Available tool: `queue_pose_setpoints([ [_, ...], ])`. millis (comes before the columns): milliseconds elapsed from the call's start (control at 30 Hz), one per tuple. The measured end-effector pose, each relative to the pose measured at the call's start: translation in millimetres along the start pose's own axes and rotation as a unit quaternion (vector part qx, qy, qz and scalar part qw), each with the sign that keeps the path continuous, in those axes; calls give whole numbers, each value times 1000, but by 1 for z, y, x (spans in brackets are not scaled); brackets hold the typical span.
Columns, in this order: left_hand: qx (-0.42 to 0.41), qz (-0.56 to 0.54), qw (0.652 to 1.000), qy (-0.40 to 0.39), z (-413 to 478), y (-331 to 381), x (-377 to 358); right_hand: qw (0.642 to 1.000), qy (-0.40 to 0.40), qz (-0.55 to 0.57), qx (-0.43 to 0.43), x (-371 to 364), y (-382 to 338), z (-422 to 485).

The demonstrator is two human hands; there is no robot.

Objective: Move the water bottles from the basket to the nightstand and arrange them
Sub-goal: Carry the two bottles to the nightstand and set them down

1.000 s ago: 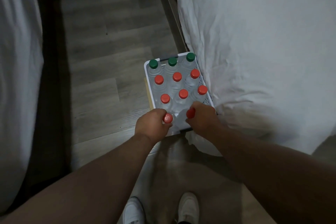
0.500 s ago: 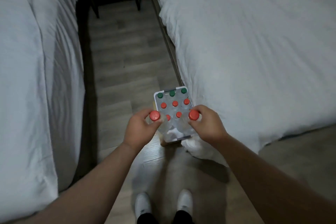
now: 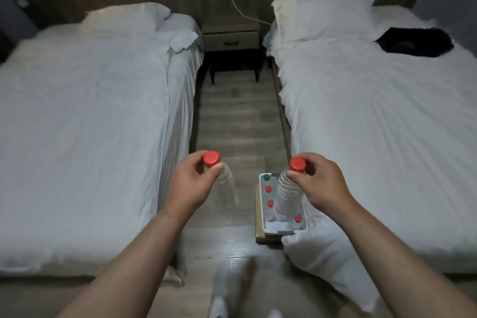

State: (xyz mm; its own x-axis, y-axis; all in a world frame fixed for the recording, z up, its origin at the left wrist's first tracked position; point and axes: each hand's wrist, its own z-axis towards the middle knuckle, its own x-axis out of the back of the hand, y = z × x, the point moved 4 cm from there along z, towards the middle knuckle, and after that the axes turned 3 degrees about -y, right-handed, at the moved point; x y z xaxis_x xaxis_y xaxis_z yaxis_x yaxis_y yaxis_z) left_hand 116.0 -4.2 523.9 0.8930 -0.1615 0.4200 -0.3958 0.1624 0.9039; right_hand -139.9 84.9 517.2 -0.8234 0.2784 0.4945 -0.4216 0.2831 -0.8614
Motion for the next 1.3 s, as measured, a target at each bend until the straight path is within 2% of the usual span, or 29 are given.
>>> queue_pose_setpoints([
  [333,11,-46,995,89,14,5,80,995,-35,13,87,-41,-106,23],
  [833,0,-68,997,42,171,-45,164,998,21,-13,58,-131,-180,132],
  [1000,-4,-69,997,34,208,-50,169,998,33,-13,44,-141,-190,161],
  [1300,24,-58,998,24,291,-56,149,999,6,-13,46,-149,-188,254],
])
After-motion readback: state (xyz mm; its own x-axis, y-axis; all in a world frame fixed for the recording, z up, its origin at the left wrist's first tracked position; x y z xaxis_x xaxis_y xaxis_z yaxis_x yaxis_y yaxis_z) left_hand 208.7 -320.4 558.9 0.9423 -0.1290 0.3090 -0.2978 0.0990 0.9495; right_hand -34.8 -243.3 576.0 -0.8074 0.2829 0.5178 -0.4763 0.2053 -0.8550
